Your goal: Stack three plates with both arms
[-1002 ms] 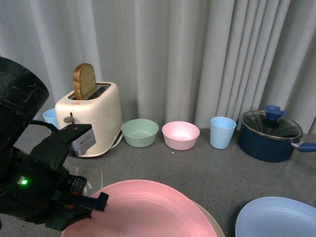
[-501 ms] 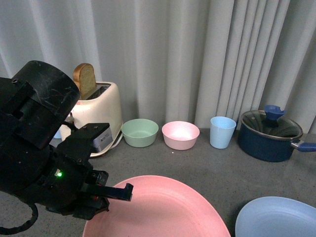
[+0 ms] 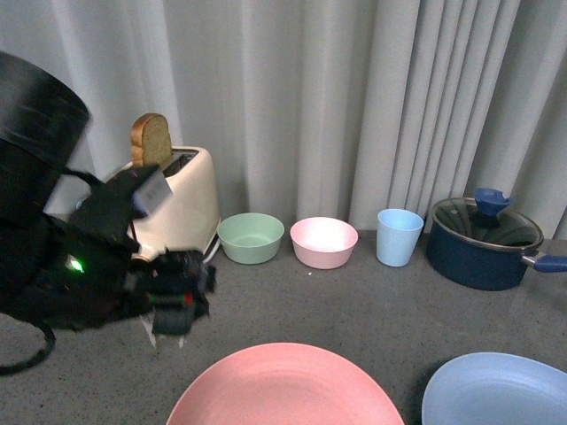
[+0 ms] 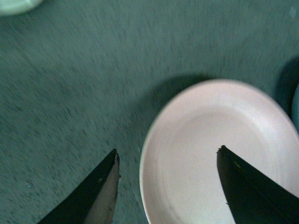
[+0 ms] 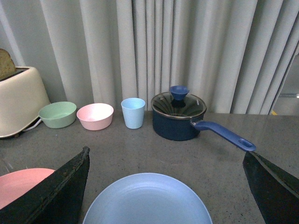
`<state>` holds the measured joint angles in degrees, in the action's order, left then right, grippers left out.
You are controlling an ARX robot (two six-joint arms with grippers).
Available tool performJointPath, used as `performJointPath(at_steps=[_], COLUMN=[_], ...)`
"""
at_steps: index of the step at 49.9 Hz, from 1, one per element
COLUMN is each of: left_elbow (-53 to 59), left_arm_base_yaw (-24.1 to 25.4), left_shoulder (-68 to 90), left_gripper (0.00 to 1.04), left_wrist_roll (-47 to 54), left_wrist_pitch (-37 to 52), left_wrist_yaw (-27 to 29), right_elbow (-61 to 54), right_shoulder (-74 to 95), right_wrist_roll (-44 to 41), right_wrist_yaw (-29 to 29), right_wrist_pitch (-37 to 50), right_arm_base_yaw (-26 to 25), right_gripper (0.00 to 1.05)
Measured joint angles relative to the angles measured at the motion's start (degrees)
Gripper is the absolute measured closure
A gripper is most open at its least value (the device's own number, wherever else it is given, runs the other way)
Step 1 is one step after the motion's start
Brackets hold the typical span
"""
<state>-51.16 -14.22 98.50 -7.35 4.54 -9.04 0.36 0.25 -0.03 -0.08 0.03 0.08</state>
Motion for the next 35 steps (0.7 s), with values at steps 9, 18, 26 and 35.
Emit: performJointPath(at_steps=[9,18,26,35], left_elbow=[6.5,14.7,26.3,34.2], left_arm_base_yaw=[1.8,1.0,3.7,6.1], left_shoulder=[-11.9,-9.8,-15.4,-22.8], left_gripper=[0.07,0.22,0.50,0.83], left_wrist_roll=[-1.5,3.0,5.8,6.4], left_wrist_pitch=[12.1,32.8,53.1,53.8], left_wrist_yaw=[3.6,16.5,19.3,16.8], right_elbow=[0.0,0.0,0.0,0.0], right_shoulder=[0.0,0.0,0.0,0.0], right_wrist_roll=[0.0,0.0,0.0,0.0], right_wrist_yaw=[0.0,0.0,0.1,0.0], right_wrist_pitch=[0.0,0.0,0.0,0.0], right_arm_base_yaw=[0.0,0.0,0.0,0.0], right_gripper=[0.07,0.07,0.07,0.07])
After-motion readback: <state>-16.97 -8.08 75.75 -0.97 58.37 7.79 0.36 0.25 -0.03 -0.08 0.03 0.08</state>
